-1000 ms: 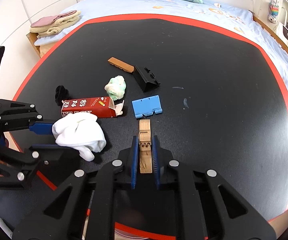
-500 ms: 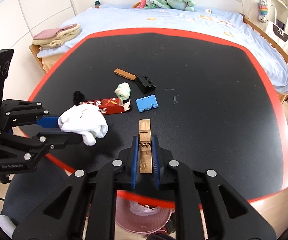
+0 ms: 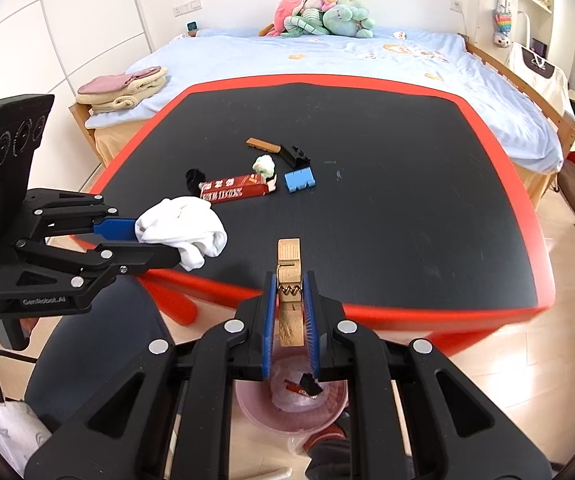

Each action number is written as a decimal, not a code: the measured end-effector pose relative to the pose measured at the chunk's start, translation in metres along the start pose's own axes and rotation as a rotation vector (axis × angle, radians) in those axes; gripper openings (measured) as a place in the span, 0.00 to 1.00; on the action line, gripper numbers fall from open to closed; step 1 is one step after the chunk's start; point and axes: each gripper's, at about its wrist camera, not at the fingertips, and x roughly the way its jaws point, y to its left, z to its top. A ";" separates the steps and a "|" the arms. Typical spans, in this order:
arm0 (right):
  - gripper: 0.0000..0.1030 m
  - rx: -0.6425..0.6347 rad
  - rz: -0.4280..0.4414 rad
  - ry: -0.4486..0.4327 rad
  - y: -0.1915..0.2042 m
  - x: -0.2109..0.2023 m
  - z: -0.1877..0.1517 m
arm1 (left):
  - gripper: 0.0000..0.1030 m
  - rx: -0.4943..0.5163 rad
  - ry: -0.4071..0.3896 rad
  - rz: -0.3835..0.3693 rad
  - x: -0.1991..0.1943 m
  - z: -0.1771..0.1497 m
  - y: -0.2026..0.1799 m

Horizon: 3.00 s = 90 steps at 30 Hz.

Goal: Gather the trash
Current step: 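Carry the white socks and clothespin with both tools over the wastebasket, then open both tools to drop the socks and clothespin into the wastebasket, then move both tools back over the table toward the remaining items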

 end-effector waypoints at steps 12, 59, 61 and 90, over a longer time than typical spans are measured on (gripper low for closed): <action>0.13 0.052 -0.001 0.019 0.007 -0.024 -0.048 | 0.25 0.041 0.036 -0.030 0.000 -0.030 -0.035; 0.97 0.126 -0.007 0.030 -0.001 -0.013 -0.062 | 0.93 -0.046 0.016 0.002 -0.004 -0.039 -0.022; 0.97 0.119 -0.007 0.029 0.001 -0.013 -0.060 | 0.93 -0.052 0.011 0.006 -0.007 -0.039 -0.020; 0.97 -0.069 0.002 0.046 -0.002 0.060 0.059 | 0.93 -0.130 0.015 0.168 0.004 0.006 0.108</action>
